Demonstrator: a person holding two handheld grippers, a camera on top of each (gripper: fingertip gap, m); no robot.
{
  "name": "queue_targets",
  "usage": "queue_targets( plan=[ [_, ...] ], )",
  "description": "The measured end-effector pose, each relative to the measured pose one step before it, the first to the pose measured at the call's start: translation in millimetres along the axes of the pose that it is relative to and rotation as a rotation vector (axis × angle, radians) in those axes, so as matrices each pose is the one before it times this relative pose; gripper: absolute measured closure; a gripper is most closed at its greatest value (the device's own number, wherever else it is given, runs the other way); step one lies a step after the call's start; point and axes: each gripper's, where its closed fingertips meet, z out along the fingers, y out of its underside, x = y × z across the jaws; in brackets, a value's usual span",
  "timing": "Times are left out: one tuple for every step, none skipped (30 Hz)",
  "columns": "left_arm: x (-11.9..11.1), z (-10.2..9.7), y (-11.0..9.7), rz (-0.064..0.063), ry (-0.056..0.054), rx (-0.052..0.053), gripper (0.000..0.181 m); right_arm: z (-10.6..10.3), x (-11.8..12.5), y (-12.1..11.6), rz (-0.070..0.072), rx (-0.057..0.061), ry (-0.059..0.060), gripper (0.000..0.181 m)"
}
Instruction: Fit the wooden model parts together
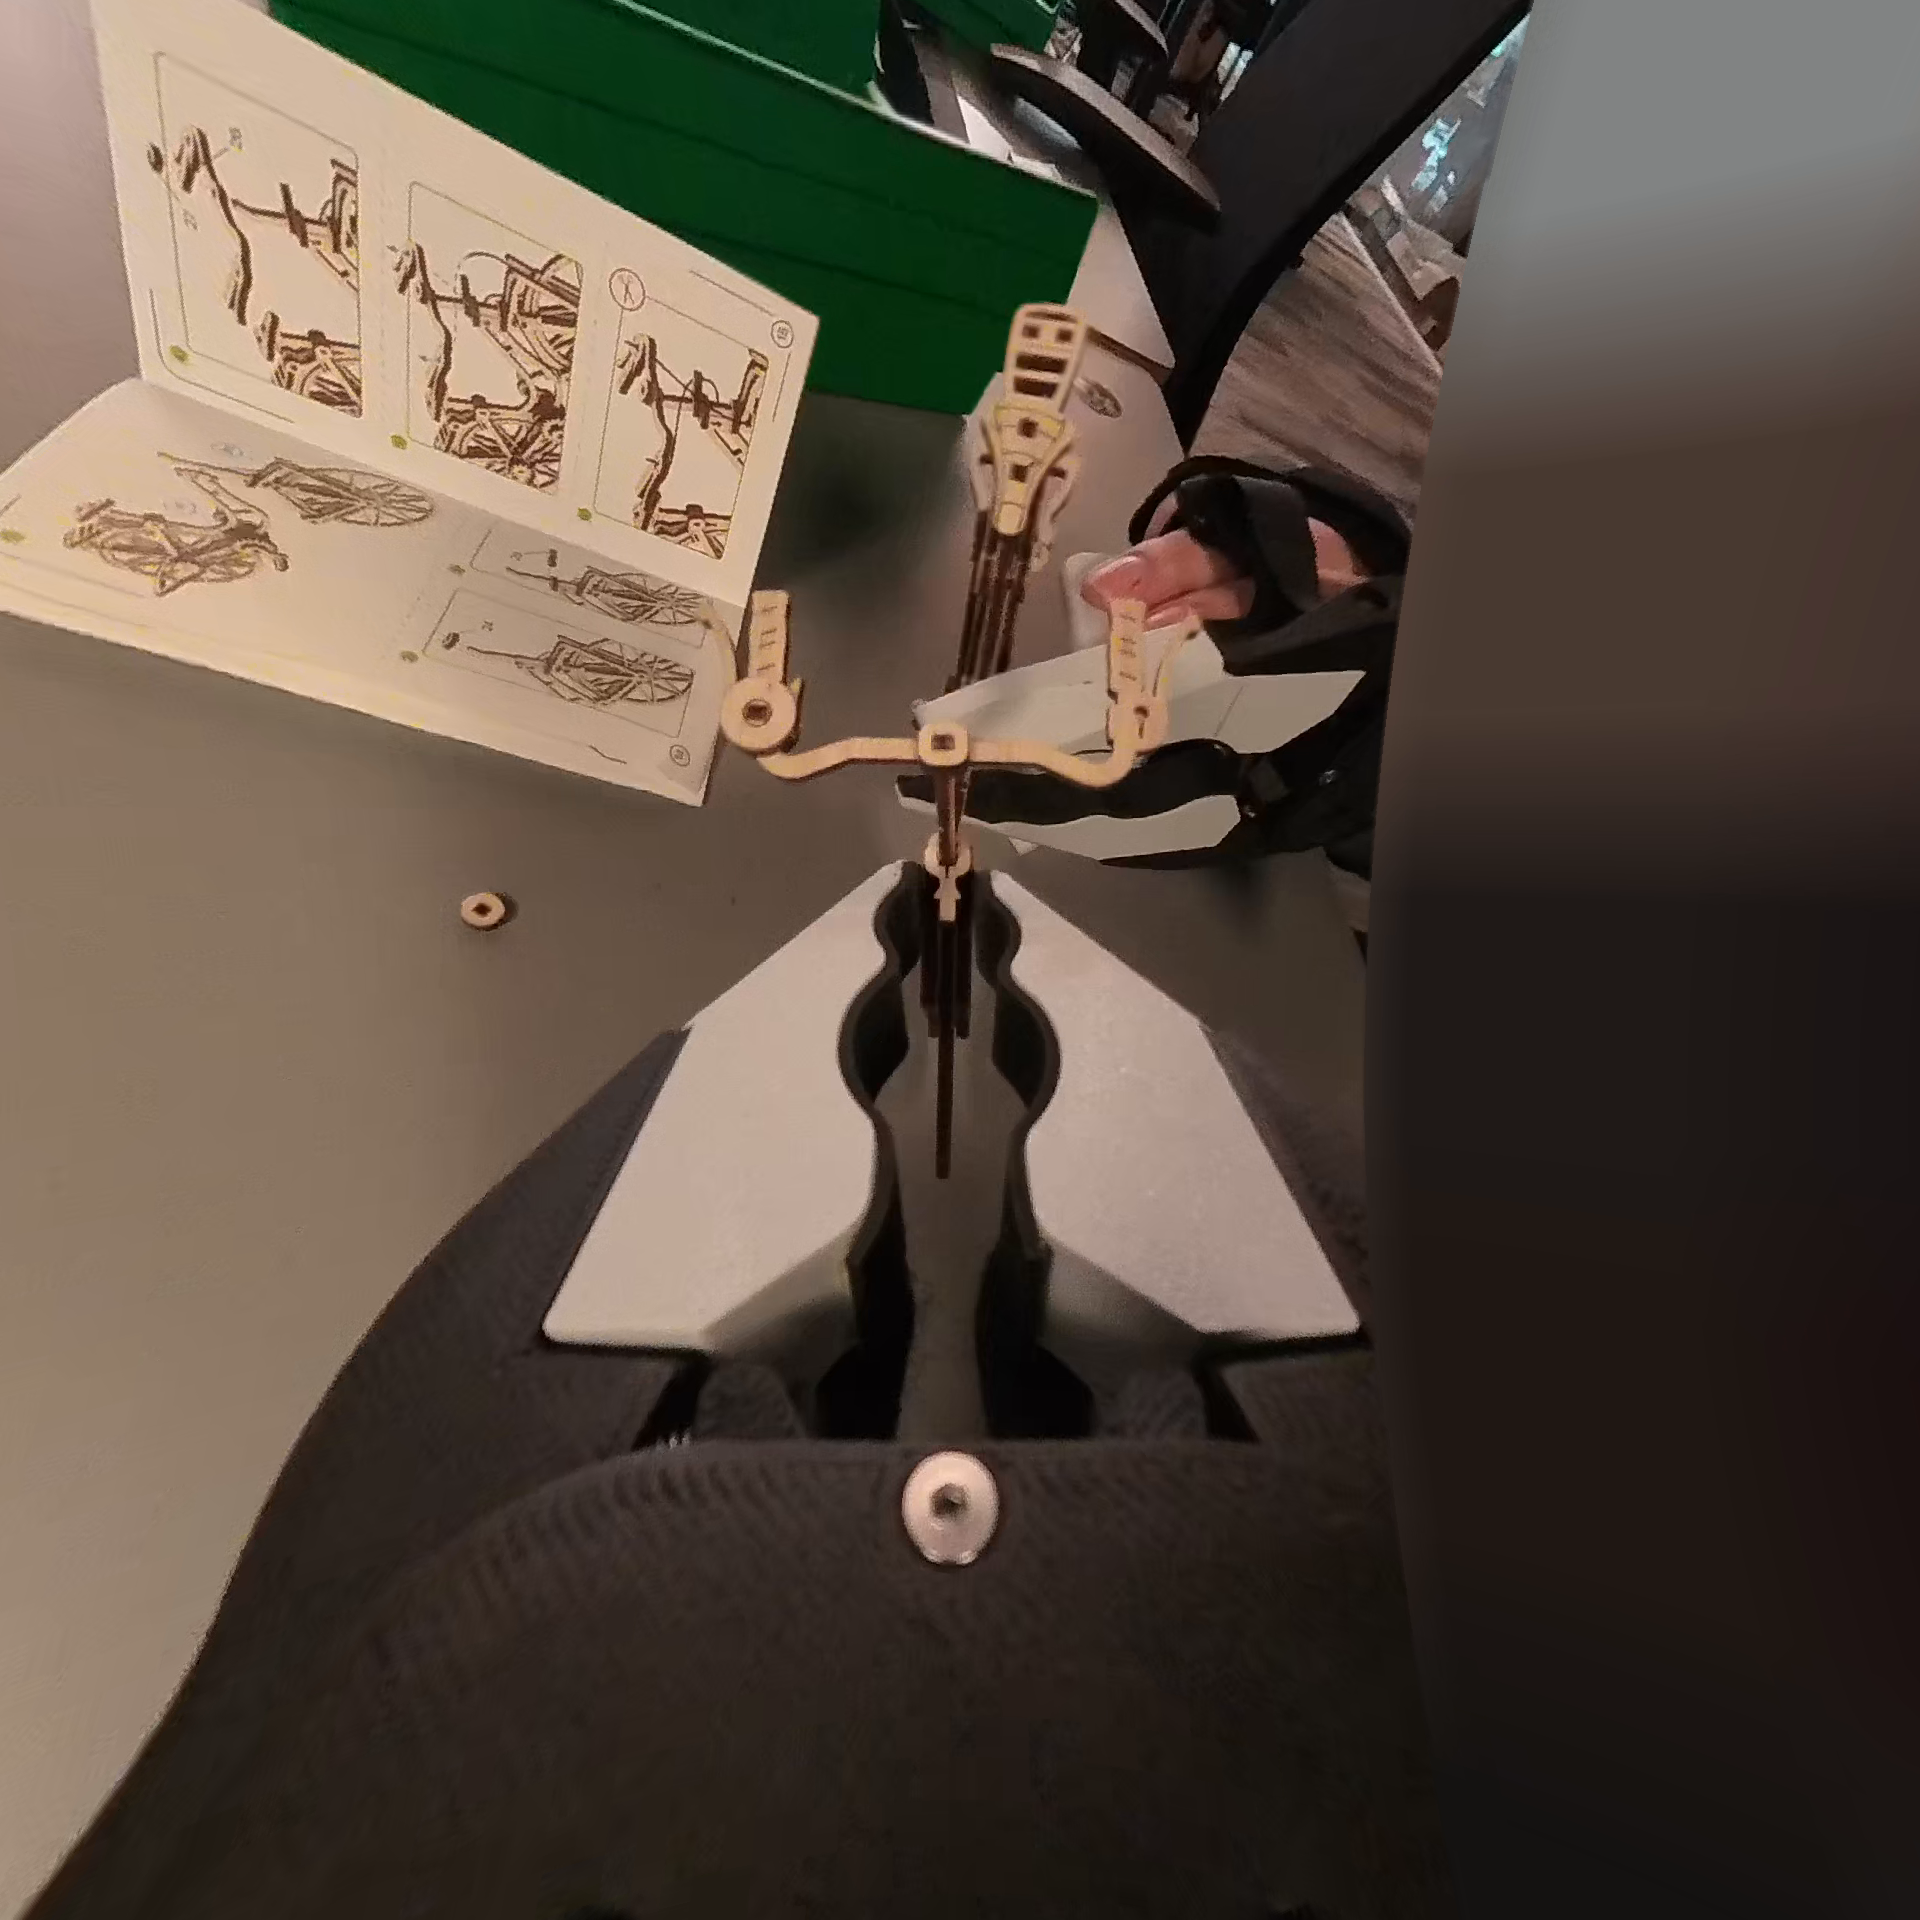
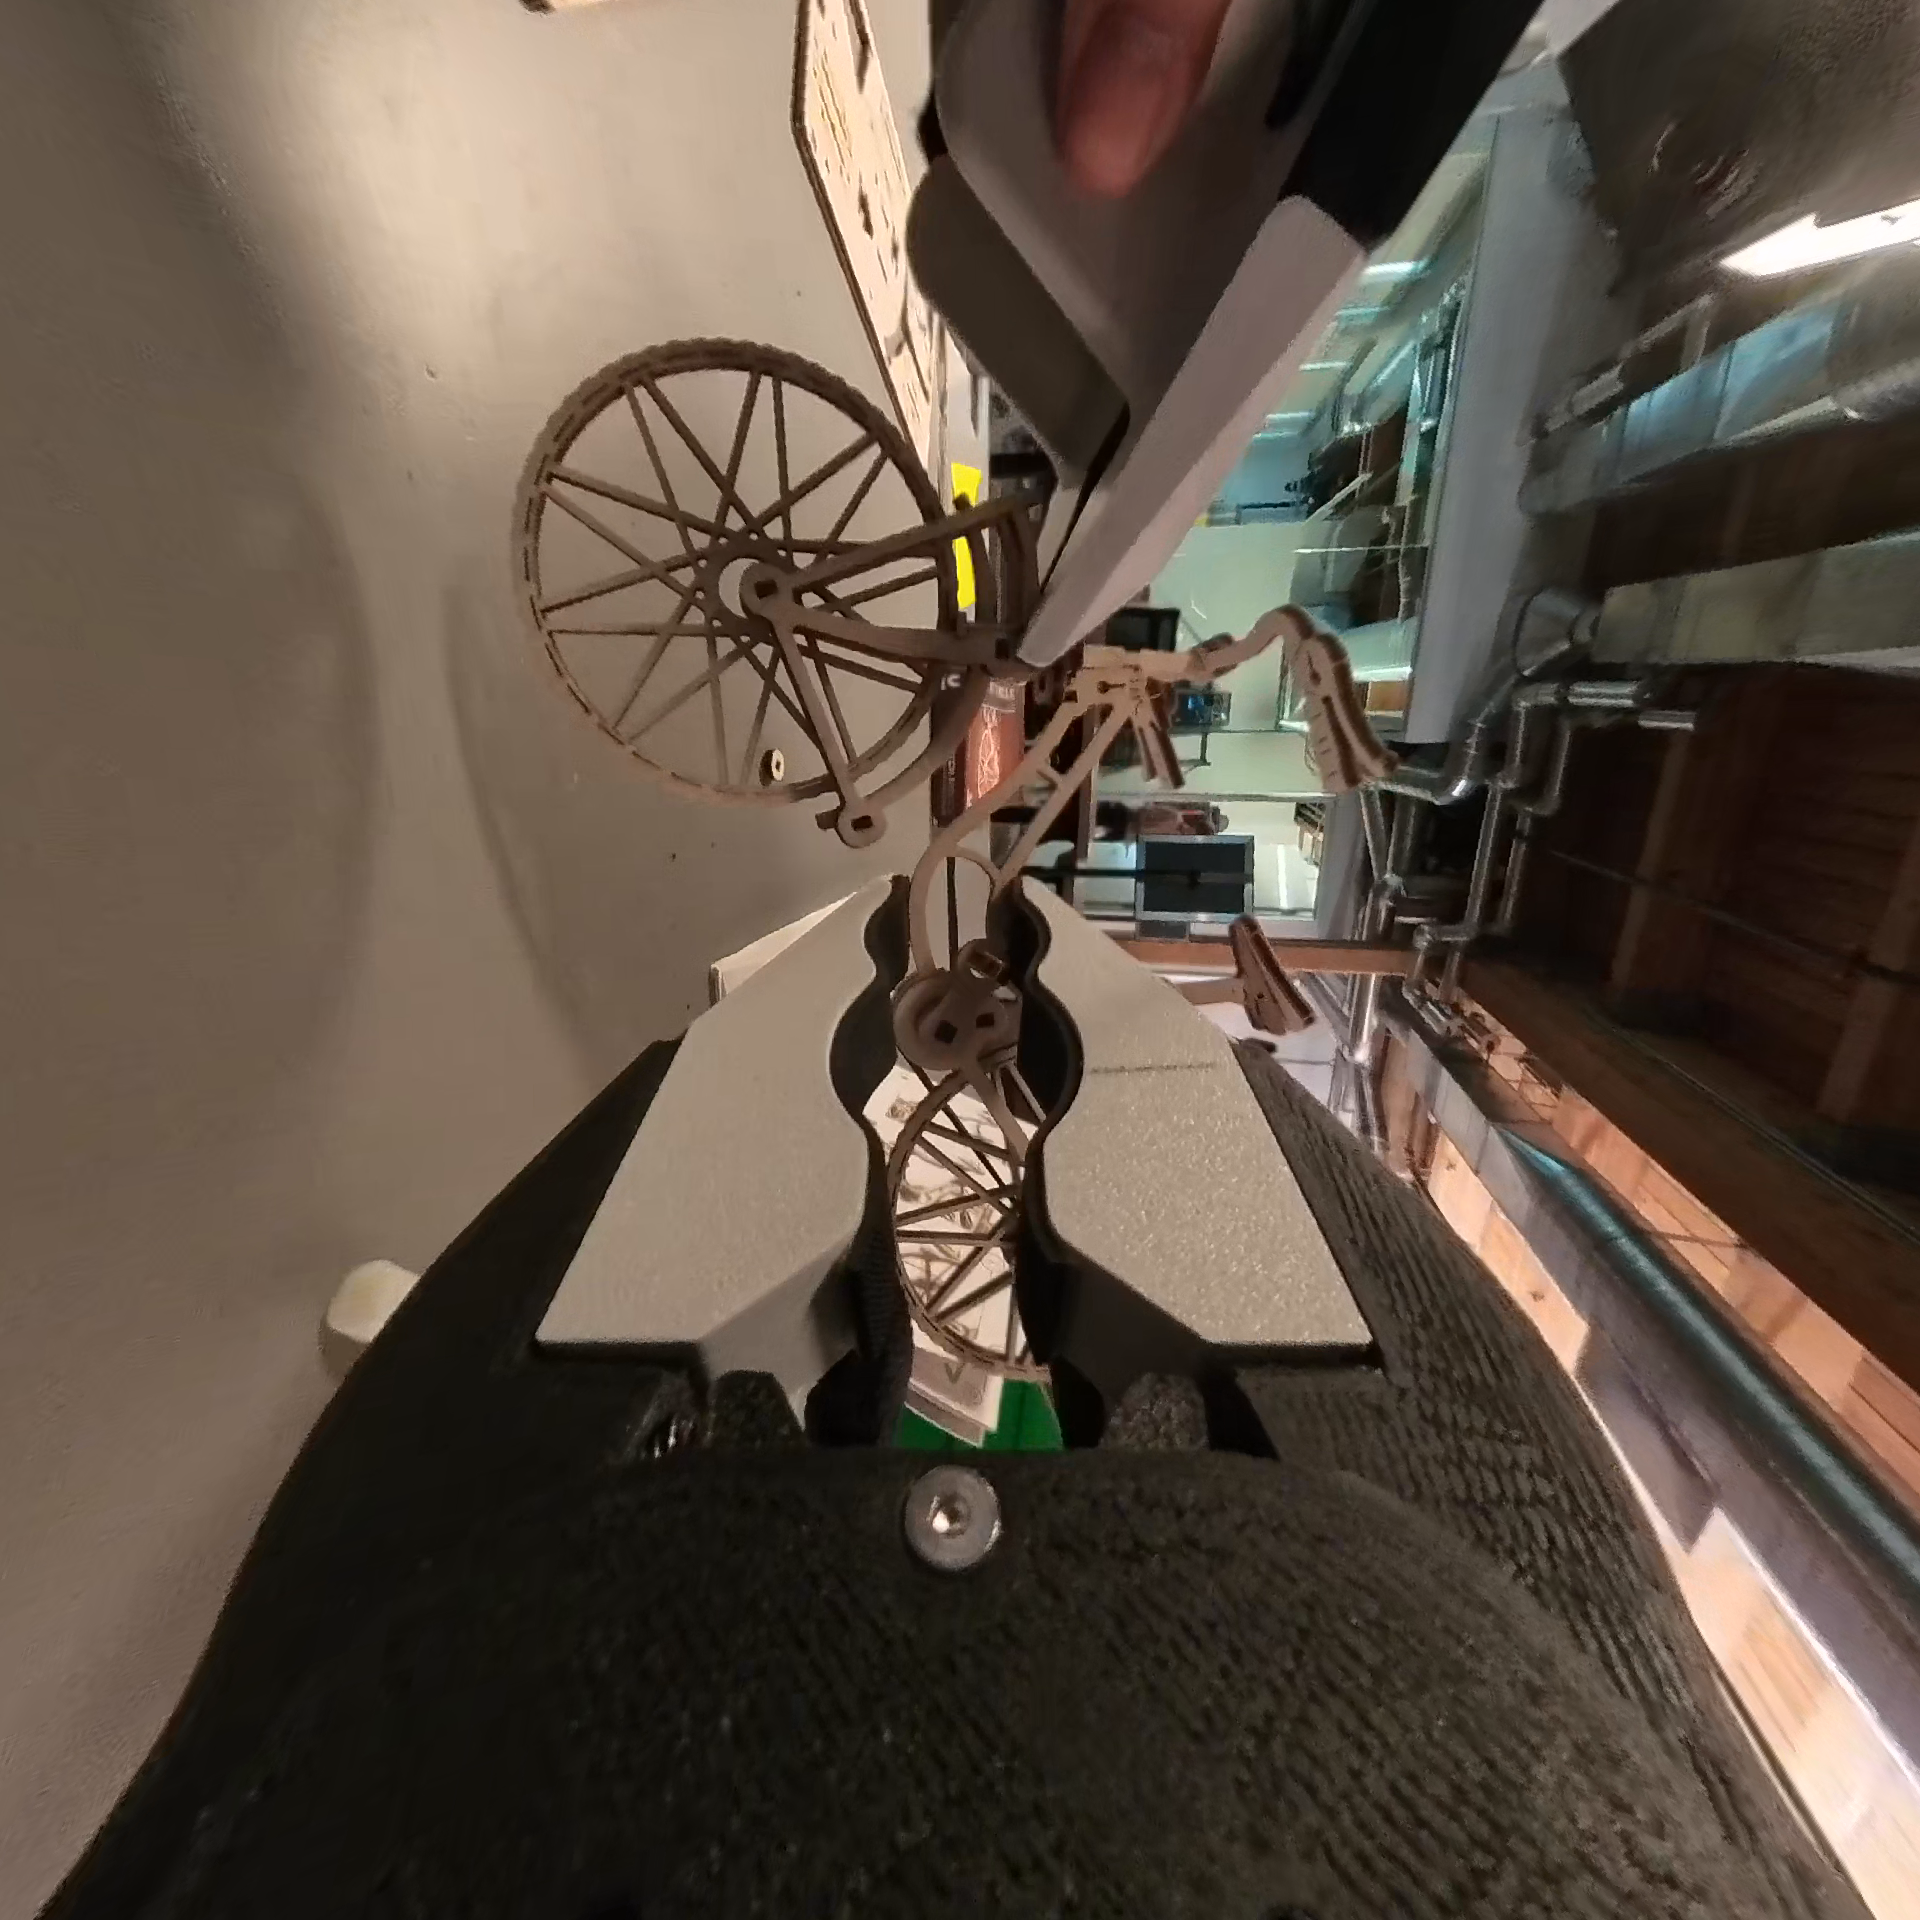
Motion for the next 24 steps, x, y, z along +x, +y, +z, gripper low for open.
queue_targets(
  plan=[
    [0.23,0.37,-0.40,0.0141,-0.0038,0.0025,0.173,-0.63,0.04,0.11,-0.0010,0.0087,-0.0007,0.165],
    [-0.46,0.38,0.23,0.0066,-0.0056,-0.0014,0.173,-0.74,-0.37,-0.50,-0.0048,0.0102,-0.0014,0.165],
    [-0.89,0.40,0.65,0.0050,-0.0081,-0.0030,0.173,-0.70,-0.80,-0.94,-0.0051,0.0117,-0.0036,0.164],
    [-0.14,0.40,1.09,0.0076,-0.0028,-0.0065,0.173,-0.61,-1.11,-0.57,-0.0018,0.0119,-0.0066,0.164],
    [0.91,0.52,1.03,0.0113,0.0022,-0.0061,0.173,-0.54,-0.83,-0.06,0.0042,0.0123,-0.0077,0.164],
    [0.86,0.65,0.55,0.0092,0.0012,-0.0049,0.173,-0.24,-0.22,0.67,0.0125,0.0095,-0.0067,0.164],
    [1.66,0.58,-0.26,0.0075,0.0071,0.0002,0.173,0.16,0.20,1.16,0.0204,0.0043,-0.0075,0.165],
    [1.20,0.29,-0.12,0.0079,0.0037,-0.0008,0.173,0.45,-0.32,0.83,0.0190,0.0015,-0.0095,0.165],
    [-0.81,0.15,0.29,0.0035,-0.0085,-0.0032,0.173,0.50,-0.15,0.45,0.0056,-0.0027,-0.0039,0.165],
    [-0.78,-0.08,-0.01,0.0009,-0.0060,-0.0002,0.173,0.16,-0.05,-0.12,-0.0111,-0.0061,0.0036,0.165],
    [-1.74,-0.17,0.34,-0.0037,-0.0097,-0.0017,0.173,-0.31,-0.09,-1.03,-0.0207,-0.0042,0.0072,0.165],
    [-2.56,-0.21,0.51,-0.0085,-0.0123,-0.0005,0.173,-0.57,-0.06,-1.23,-0.0189,-0.0017,0.0064,0.165],
    [0.28,0.19,0.81,-0.0069,0.0068,-0.0020,0.173,0.30,-0.28,0.21,-0.0073,-0.0030,0.0017,0.164],
    [0.54,0.65,0.74,-0.0001,0.0047,-0.0028,0.173,0.86,-0.47,1.61,0.0058,-0.0040,-0.0034,0.164],
    [1.09,0.82,0.03,0.0037,0.0060,0.0000,0.173,0.71,-0.06,1.89,0.0077,-0.0043,-0.0038,0.165],
    [1.10,0.61,-0.50,0.0005,0.0051,0.0023,0.173,0.03,0.28,0.72,-0.0003,-0.0012,0.0007,0.165],
    [-0.34,-0.07,-0.34,-0.0005,-0.0030,0.0015,0.173,-0.33,0.07,-0.34,-0.0051,0.0017,0.0023,0.165],
    [0.09,-0.35,0.24,-0.0014,0.0014,-0.0014,0.173,-0.14,0.12,-0.50,-0.0052,0.0007,0.0017,0.165],
    [-0.23,-0.30,-0.33,-0.0017,-0.0003,0.0022,0.173,-0.24,0.45,-0.35,-0.0063,0.0016,0.0028,0.165],
    [-0.63,-0.16,-0.10,-0.0057,-0.0008,0.0025,0.173,-0.55,0.69,-0.55,-0.0079,0.0045,0.0037,0.165],
    [0.32,-0.13,0.30,-0.0055,0.0070,0.0002,0.173,-0.54,0.40,-0.32,-0.0067,0.0054,0.0029,0.164],
    [0.71,-0.05,0.17,-0.0017,0.0081,0.0021,0.173,-0.01,0.06,0.09,-0.0045,0.0025,0.0020,0.165],
    [0.45,0.39,0.47,0.0005,0.0042,-0.0022,0.173,0.39,0.06,0.96,-0.0059,-0.0031,0.0016,0.164],
    [0.62,0.51,0.40,0.0044,0.0025,-0.0026,0.173,0.59,-0.17,1.22,-0.0101,-0.0059,0.0016,0.165]
  ],
)
